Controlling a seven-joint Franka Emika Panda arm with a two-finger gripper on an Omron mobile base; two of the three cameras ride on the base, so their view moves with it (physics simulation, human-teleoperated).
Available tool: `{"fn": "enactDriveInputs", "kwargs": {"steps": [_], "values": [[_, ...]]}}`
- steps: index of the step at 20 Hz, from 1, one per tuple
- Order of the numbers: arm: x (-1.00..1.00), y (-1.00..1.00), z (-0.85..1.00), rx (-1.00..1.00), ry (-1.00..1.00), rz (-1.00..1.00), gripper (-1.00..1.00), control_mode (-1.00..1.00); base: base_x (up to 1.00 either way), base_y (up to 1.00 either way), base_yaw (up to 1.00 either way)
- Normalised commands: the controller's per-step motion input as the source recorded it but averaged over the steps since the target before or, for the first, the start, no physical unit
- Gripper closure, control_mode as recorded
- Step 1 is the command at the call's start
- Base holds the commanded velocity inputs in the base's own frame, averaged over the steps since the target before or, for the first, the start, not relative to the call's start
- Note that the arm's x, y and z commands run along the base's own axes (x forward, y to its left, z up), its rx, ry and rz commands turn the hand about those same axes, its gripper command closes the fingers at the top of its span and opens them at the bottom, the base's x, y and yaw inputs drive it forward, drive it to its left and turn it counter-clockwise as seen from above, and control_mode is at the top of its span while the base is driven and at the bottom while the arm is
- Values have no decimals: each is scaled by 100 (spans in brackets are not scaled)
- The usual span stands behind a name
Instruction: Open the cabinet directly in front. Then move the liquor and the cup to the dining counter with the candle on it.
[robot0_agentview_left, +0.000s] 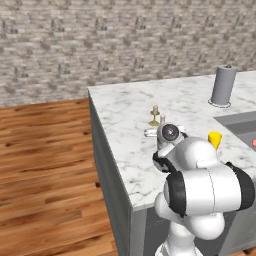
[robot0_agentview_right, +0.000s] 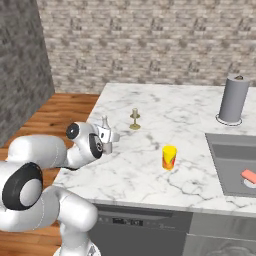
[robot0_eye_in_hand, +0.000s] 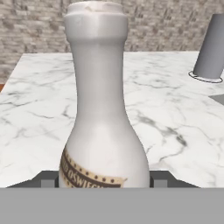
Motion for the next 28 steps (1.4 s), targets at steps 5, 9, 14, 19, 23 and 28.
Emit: {"fn": "enactDriveInputs", "kwargs": {"steps": [5,9,14,19,23,28], "values": [[5,0,-15,0,0,1,100,-100,0,0,0],[4,0,-22,0,0,1,100,-100,0,0,0],[3,0,-19,0,0,1,100,-100,0,0,0],[1,0,-20,0,0,1,100,-100,0,0,0],[0,0,-22,0,0,2,100,-100,0,0,0],[0,0,-11,0,0,2,100,-100,0,0,0]]}}
